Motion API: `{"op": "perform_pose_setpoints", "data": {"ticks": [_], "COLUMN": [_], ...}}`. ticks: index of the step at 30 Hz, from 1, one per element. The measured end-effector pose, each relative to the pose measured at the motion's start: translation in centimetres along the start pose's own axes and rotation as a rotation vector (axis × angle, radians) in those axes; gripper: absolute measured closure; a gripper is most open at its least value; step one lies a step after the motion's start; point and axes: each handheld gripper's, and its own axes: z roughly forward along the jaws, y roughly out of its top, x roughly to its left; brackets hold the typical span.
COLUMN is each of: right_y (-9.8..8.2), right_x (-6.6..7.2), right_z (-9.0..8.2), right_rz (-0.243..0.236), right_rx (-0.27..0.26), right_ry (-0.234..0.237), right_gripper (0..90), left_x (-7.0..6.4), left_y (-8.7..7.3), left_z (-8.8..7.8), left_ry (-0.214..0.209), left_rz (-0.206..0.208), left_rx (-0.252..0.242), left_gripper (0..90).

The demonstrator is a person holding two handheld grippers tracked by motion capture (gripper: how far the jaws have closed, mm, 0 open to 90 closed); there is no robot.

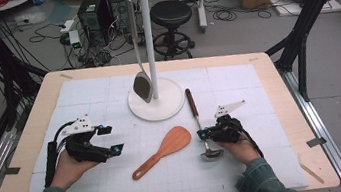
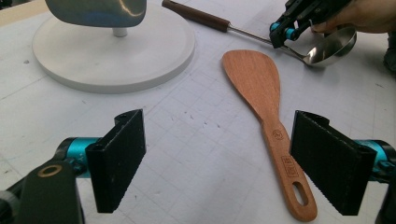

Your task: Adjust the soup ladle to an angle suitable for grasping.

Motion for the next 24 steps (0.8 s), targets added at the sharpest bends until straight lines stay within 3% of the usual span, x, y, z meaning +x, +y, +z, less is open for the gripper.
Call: {"op": "perform_pose_setpoints", "data": {"ticks": [24], "right_y": [-0.13], "right_x": [0.18], "right_z": [-0.21], "right_rz": [0.002], "right_rx": [0.008], "right_ry": [0.010], "right_gripper": [89.8], "left_x": [-0.05], "left_y": [0.01], "left_z": [-0.01], "left_ry": [-0.001], "left_rz": [0.002], "left_rx": [-0.004], "left_gripper": [19.2]}}
